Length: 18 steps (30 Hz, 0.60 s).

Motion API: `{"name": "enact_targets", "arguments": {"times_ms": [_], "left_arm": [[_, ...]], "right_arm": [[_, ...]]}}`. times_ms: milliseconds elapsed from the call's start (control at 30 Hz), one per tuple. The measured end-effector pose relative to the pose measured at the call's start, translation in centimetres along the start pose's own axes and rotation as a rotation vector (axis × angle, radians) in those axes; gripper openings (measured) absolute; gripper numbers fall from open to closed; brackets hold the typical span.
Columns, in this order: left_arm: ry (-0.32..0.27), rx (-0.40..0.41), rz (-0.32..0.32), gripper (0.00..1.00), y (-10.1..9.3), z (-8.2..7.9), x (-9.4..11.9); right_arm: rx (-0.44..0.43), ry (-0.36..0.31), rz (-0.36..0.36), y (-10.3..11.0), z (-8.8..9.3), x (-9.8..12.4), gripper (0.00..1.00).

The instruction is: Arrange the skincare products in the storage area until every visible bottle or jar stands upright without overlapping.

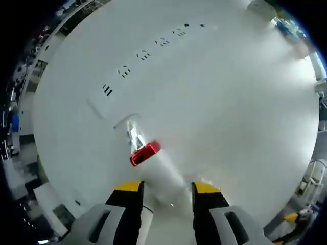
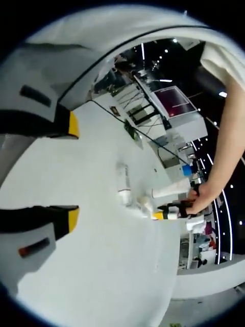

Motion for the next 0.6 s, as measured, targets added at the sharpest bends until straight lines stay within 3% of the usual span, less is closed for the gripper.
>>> {"name": "enact_targets", "arguments": {"times_ms": [200, 600], "left_arm": [[-0.001, -0.014, 0.0, 0.35, 0.4, -0.5, -0.7], [-0.029, -0.058, 0.014, 0.32, -0.7, -1.4, -1.7]], "right_arm": [[0.001, -0.003, 0.002, 0.0, 0.0, 0.0, 0.53], [-0.017, -0.007, -0.007, 0.0, 0.0, 0.0, 0.53]]}}
Point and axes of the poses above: the point that each gripper's makers call its tool centre point, and the gripper's own axes: x roughly backward along the fingers, y roughly to its left, z roughly out of its underside, the point moved 6 cm from there along x, roughly backward along the fingers, and after that the axes turned 1 degree about x, right-handed, at the moved point
